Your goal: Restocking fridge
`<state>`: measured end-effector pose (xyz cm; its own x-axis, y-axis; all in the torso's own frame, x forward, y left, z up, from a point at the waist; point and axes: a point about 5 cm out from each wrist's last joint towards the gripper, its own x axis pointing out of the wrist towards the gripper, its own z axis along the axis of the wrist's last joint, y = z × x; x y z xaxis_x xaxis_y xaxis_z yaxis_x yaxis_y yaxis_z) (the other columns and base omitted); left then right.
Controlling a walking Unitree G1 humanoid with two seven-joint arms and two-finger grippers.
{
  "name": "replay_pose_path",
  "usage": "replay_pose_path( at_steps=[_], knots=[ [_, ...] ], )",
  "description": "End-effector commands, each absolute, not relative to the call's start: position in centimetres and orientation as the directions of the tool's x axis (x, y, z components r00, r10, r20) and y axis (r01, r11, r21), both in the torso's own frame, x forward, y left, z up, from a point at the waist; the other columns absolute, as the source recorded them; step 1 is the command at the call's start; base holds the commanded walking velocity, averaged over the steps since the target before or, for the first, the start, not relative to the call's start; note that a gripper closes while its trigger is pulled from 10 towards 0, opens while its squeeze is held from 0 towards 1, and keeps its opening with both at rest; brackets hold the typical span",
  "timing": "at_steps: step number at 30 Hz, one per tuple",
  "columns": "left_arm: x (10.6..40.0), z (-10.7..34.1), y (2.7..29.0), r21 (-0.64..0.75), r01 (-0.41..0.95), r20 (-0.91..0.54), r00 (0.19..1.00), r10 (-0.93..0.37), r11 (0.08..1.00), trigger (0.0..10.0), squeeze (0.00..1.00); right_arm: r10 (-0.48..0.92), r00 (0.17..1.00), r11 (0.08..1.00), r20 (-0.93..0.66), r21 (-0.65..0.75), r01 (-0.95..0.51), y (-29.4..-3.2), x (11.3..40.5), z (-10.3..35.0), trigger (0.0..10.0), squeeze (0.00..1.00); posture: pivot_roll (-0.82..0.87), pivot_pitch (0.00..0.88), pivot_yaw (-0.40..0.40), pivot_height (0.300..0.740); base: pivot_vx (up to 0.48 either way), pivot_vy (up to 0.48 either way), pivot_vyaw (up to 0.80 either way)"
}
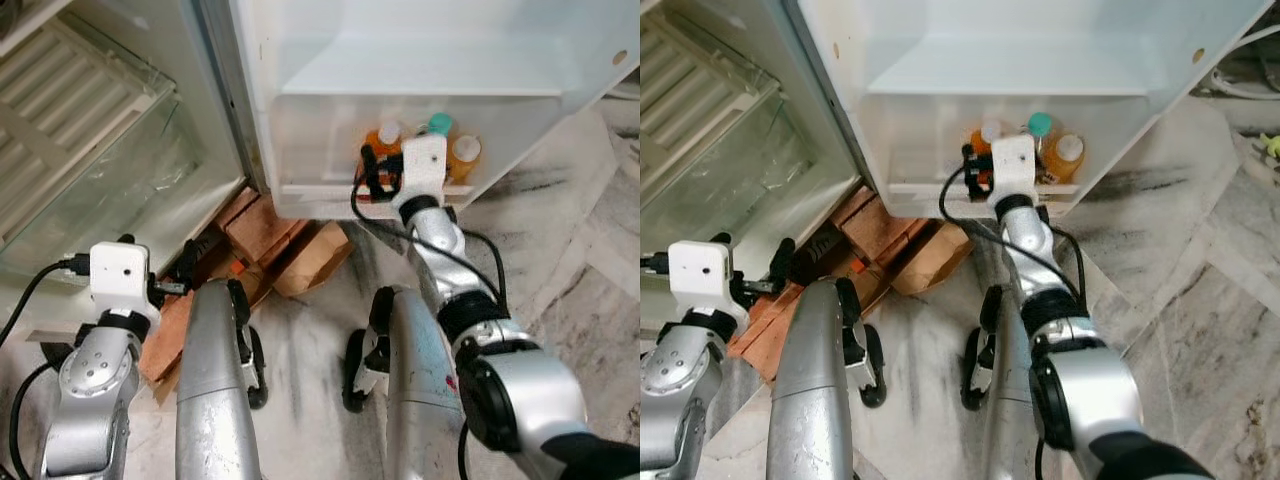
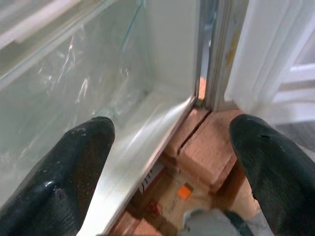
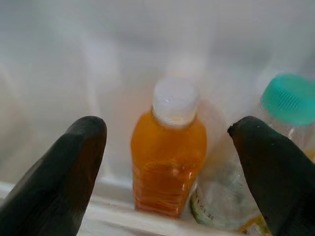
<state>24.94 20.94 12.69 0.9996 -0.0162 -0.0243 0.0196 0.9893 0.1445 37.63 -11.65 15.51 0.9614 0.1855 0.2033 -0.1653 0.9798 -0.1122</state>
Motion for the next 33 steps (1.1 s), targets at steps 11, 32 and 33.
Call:
replay_pose_path(
  at_steps=[11,32,33],
  knots=[
    [26.0,11.0,19.8,0.096,0.022,-0.032,0.999,-0.019,0.995,10.0,0.0,0.257,0.932,0.966,0.256,-0.054,-0.251,-13.0,31.5,13.8,10.0,0.0,0.05,0.109,-0.008,0.552,0.0,0.0,0.0],
    [27.8,9.6,19.4,0.076,0.015,0.011,1.0,-0.016,0.997,10.0,0.0,0.129,0.975,0.991,0.179,0.006,-0.132,-14.2,26.6,11.7,10.0,0.0,0.0,0.0,0.027,0.622,0.0,0.0,0.0],
    [28.0,9.7,19.3,0.074,0.018,0.016,1.0,-0.019,0.997,10.0,0.0,0.135,0.974,0.991,0.182,0.0,-0.137,-14.1,26.7,11.8,10.0,0.0,0.0,0.0,0.027,0.627,0.0,0.0,0.0]
  ],
)
